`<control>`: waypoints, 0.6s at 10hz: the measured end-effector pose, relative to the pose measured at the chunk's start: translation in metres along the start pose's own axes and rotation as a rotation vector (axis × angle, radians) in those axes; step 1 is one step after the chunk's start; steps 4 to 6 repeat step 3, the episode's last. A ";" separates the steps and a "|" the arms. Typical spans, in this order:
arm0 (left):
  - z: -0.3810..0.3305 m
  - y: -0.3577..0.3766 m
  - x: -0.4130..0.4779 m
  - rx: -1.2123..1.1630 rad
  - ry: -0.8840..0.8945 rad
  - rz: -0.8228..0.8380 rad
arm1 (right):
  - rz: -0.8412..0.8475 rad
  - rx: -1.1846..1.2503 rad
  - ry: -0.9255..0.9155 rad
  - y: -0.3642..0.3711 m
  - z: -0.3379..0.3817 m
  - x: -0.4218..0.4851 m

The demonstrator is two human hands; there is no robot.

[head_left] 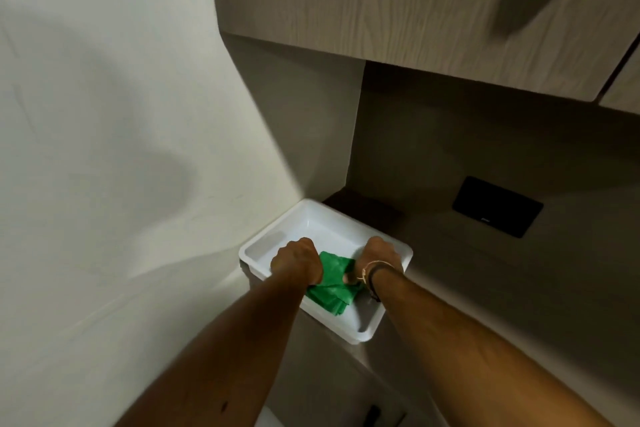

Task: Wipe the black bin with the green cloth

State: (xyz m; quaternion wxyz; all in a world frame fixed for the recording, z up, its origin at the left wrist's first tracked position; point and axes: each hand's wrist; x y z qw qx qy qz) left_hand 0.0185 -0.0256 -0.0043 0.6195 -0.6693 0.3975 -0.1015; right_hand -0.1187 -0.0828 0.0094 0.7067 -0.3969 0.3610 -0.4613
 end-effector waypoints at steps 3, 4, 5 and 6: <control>0.019 -0.001 -0.032 0.210 -0.005 -0.296 | -0.131 -0.536 -0.130 0.002 -0.010 -0.025; 0.019 -0.001 -0.032 0.210 -0.005 -0.296 | -0.131 -0.536 -0.130 0.002 -0.010 -0.025; 0.019 -0.001 -0.032 0.210 -0.005 -0.296 | -0.131 -0.536 -0.130 0.002 -0.010 -0.025; 0.019 -0.001 -0.032 0.210 -0.005 -0.296 | -0.131 -0.536 -0.130 0.002 -0.010 -0.025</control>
Point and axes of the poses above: each hand's wrist, its own x-axis towards the middle knuckle, its own y-axis out of the palm, z = x × y, and after that the axes turned 13 degrees about -y, right-handed
